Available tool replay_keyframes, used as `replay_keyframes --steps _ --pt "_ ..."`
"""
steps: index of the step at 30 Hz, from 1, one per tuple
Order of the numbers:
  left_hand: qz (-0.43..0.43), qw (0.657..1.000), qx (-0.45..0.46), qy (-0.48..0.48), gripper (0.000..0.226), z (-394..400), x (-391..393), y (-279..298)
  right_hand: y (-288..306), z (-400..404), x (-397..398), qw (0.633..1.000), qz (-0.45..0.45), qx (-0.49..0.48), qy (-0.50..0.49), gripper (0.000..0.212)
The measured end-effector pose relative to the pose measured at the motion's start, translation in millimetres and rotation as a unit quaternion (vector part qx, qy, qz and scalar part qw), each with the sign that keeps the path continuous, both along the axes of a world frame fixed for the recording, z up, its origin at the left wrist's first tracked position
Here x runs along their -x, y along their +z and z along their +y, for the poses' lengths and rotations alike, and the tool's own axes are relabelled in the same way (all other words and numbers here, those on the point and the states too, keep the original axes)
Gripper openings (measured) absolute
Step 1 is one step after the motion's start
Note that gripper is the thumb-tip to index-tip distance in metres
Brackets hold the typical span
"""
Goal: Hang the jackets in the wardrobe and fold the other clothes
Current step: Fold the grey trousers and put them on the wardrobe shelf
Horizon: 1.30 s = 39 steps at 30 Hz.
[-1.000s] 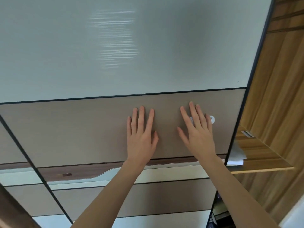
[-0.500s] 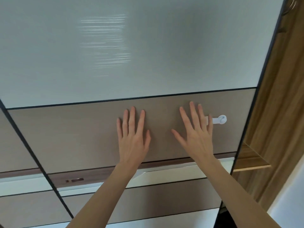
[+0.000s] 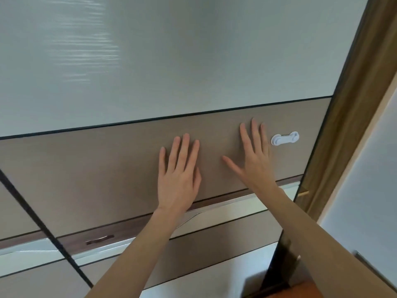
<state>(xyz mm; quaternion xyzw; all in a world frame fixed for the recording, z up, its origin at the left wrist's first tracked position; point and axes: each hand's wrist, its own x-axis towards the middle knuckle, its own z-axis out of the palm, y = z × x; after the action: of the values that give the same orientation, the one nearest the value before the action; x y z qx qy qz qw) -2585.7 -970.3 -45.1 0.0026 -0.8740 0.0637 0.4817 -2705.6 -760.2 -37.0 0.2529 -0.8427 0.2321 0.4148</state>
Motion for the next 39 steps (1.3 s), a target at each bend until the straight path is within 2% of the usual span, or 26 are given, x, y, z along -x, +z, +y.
replay_keyframes --steps 21,29,39 --pt "0.039 0.999 0.002 0.017 0.071 112 81 -7 -6 110 75 0.999 -0.007 0.000 0.033 0.094" --pt "0.022 1.000 0.006 0.015 0.072 148 105 -7 -6 144 97 0.999 -0.027 0.012 0.038 0.098" --pt "-0.003 1.000 0.003 0.026 0.073 169 112 -5 -5 166 105 0.999 -0.021 0.003 0.042 0.094"
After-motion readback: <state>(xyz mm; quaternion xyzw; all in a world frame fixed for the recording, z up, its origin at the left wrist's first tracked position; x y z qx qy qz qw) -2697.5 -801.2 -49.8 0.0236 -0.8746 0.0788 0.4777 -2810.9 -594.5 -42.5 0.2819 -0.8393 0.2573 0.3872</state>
